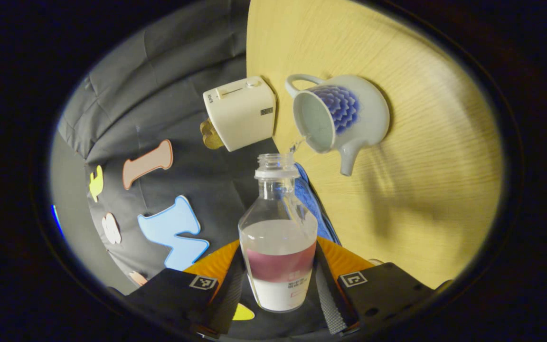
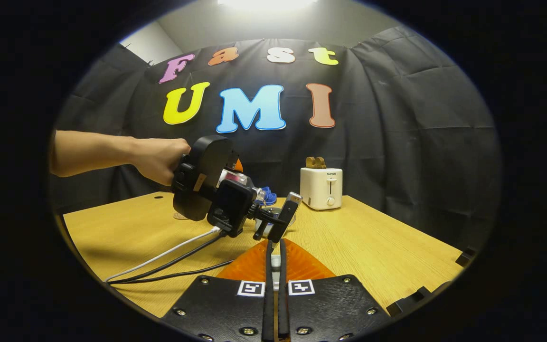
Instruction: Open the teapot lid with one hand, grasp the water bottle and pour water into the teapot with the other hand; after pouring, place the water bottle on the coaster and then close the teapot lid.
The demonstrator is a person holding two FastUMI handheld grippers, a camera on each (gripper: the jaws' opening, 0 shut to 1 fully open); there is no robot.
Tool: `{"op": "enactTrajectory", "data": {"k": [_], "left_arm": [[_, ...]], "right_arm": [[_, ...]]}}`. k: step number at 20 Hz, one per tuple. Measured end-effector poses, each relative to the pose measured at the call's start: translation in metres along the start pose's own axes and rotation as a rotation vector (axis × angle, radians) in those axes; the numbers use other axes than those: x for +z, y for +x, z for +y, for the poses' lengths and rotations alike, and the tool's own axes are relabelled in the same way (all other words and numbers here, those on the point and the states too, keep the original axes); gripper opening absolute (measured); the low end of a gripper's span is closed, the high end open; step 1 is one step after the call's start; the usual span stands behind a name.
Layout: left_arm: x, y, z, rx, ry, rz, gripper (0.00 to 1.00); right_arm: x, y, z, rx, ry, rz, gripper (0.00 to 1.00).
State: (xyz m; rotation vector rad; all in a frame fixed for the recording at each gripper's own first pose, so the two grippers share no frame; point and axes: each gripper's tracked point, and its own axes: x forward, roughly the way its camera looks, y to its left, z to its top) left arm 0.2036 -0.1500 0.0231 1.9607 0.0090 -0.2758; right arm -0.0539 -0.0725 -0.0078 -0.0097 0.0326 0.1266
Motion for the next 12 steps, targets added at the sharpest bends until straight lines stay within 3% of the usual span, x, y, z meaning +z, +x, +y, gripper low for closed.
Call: {"op": "enactTrajectory", "data": {"k": [12], "left_arm": [[0.0009, 0.0010, 0.0075, 0.006, 0.102, 0.003, 0.86]], "right_arm": [[-0.0001, 0.0003, -0.0014, -0.002, -0.004, 0.003, 0.04]]}}
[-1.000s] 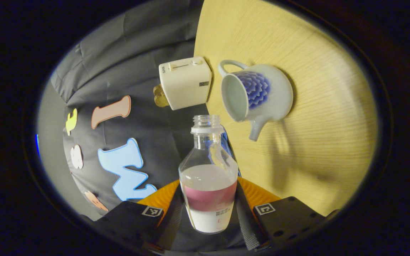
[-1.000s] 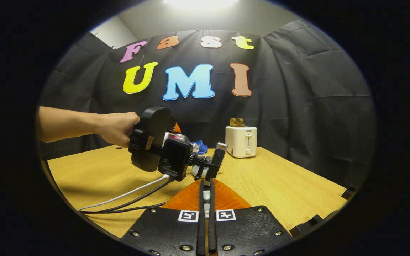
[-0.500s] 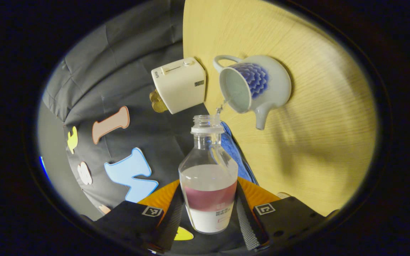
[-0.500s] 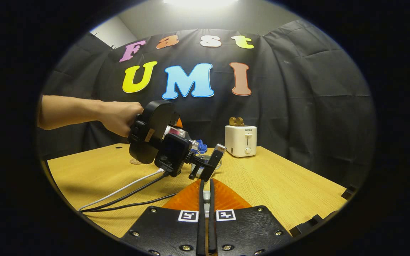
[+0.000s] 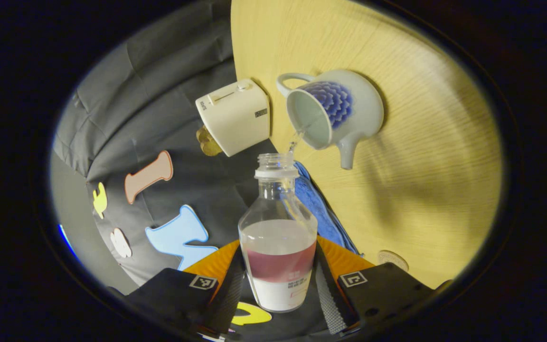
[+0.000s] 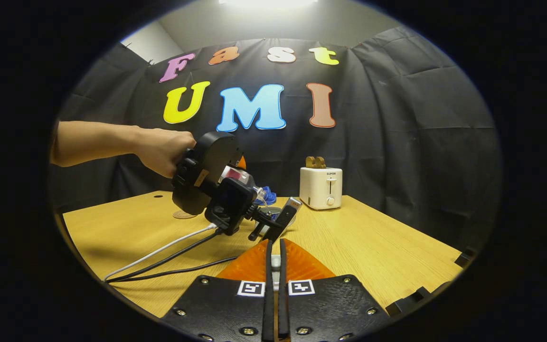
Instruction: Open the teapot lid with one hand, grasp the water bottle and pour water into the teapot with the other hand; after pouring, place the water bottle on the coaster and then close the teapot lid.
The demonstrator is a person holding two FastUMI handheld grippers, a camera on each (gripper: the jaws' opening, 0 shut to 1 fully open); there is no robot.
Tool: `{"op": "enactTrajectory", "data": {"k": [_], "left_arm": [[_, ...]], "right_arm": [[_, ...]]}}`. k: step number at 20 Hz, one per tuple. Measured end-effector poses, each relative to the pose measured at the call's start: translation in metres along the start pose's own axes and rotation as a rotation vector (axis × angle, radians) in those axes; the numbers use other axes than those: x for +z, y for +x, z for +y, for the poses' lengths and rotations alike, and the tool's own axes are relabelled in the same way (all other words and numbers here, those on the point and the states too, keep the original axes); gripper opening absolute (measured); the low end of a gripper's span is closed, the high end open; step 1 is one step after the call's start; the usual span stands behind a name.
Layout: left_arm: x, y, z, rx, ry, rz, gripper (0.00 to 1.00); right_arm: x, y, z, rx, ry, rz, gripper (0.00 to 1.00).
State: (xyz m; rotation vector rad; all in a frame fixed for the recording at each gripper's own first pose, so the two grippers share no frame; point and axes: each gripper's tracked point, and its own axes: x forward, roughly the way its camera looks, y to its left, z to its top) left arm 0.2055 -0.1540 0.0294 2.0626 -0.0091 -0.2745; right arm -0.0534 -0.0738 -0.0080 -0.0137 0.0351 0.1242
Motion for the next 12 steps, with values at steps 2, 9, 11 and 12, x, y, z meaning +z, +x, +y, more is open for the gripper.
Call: {"op": "enactTrajectory", "data": {"k": [2, 9, 11, 12], "left_arm": [[0.002, -0.001, 0.003, 0.007, 0.016, -0.002, 0.86], [0.001, 0.001, 0.010, 0.026, 0.090, 0.008, 0.85], [0.002, 0.001, 0.014, 0.035, 0.120, 0.011, 0.85], [0.003, 0.000, 0.016, 0.040, 0.127, 0.008, 0.85]], "right_arm": [[-0.001, 0.001, 0.000, 0.001, -0.001, 0.002, 0.04], [0.000, 0.001, -0.003, -0.006, -0.001, 0.000, 0.04], [-0.001, 0.001, -0.002, -0.005, -0.002, 0.003, 0.04], [-0.001, 0.001, -0.002, -0.004, -0.002, 0.006, 0.04]]}}
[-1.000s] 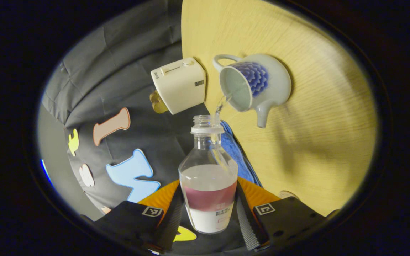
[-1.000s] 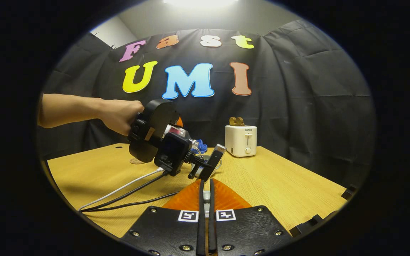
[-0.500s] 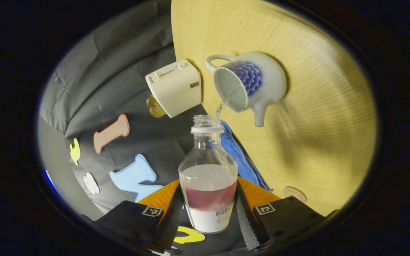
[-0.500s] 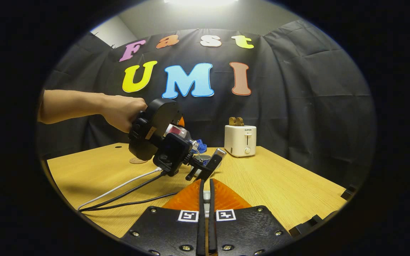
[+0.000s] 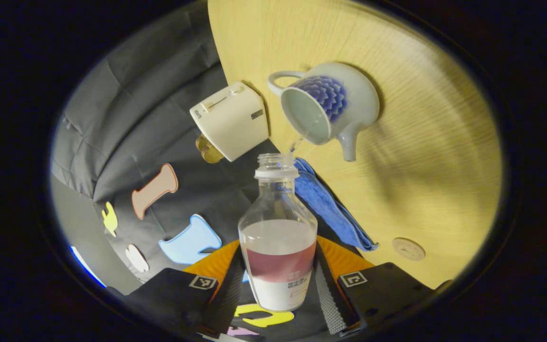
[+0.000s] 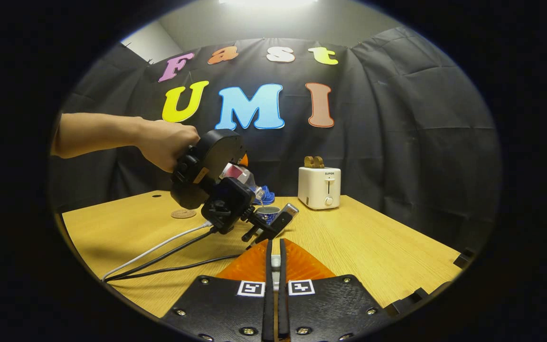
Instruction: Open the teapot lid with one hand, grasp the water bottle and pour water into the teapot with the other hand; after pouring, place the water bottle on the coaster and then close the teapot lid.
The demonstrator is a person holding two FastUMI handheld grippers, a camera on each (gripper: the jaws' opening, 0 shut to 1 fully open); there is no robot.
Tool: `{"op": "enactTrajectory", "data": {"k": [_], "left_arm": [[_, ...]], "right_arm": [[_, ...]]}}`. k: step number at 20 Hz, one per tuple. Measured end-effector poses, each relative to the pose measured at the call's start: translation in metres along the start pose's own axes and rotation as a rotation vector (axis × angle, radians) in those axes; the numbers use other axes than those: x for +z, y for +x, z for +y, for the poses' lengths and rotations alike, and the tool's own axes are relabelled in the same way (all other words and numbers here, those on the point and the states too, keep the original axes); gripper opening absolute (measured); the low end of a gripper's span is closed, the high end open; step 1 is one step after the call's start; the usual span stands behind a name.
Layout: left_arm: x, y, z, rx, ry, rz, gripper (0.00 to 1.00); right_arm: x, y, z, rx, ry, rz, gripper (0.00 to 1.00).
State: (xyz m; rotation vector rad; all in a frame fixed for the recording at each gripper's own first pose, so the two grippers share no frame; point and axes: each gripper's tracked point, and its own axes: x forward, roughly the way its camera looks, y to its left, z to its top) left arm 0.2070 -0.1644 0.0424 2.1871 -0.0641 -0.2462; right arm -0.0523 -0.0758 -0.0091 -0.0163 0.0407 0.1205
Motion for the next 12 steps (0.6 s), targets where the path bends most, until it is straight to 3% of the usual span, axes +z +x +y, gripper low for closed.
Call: {"op": "enactTrajectory", "data": {"k": [12], "left_arm": [[0.006, -0.006, 0.015, 0.039, 0.071, -0.017, 0.85]], "right_arm": [[0.000, 0.000, -0.003, -0.006, 0.002, -0.001, 0.04]]}}
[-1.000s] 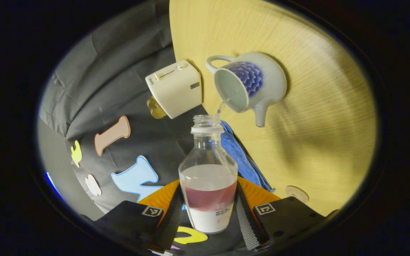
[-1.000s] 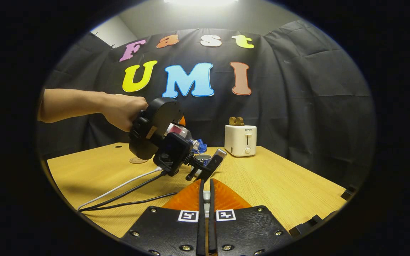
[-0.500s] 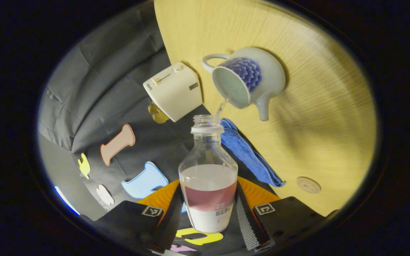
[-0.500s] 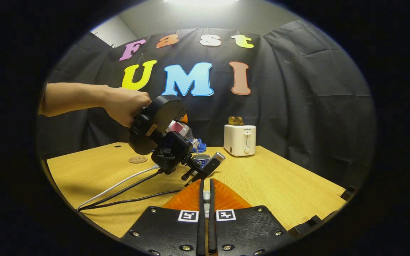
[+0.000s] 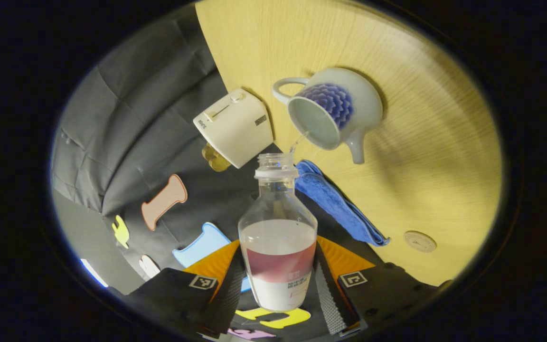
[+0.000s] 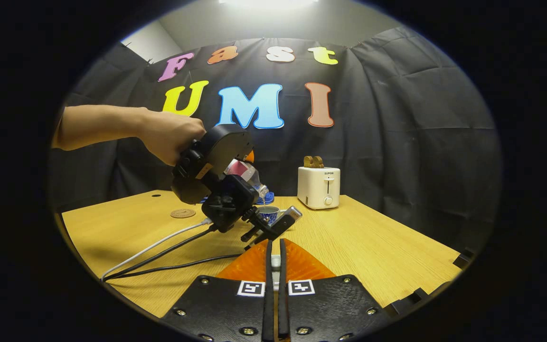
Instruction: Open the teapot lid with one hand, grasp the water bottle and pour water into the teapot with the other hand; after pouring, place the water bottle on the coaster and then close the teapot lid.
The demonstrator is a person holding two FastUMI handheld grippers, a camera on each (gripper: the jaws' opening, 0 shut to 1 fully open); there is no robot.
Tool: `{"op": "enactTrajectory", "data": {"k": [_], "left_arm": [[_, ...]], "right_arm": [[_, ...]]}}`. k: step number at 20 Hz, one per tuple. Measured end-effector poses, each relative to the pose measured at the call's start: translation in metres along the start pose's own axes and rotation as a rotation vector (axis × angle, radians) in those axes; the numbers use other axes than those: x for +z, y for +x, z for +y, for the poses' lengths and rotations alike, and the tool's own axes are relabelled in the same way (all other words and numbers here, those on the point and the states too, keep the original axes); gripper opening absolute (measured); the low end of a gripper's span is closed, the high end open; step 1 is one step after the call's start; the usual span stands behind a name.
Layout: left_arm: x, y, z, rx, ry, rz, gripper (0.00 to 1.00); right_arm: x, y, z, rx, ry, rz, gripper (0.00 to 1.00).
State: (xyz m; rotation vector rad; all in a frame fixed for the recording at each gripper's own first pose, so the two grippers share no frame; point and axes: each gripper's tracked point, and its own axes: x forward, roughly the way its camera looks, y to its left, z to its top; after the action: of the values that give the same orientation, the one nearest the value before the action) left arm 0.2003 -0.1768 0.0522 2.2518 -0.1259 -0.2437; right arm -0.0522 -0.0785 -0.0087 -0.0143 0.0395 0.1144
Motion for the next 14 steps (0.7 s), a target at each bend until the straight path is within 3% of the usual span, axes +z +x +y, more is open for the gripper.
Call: {"op": "enactTrajectory", "data": {"k": [14], "left_arm": [[0.007, 0.004, -0.010, -0.006, -0.087, -0.043, 0.86]], "right_arm": [[-0.001, -0.002, 0.004, 0.007, 0.005, 0.010, 0.04]]}}
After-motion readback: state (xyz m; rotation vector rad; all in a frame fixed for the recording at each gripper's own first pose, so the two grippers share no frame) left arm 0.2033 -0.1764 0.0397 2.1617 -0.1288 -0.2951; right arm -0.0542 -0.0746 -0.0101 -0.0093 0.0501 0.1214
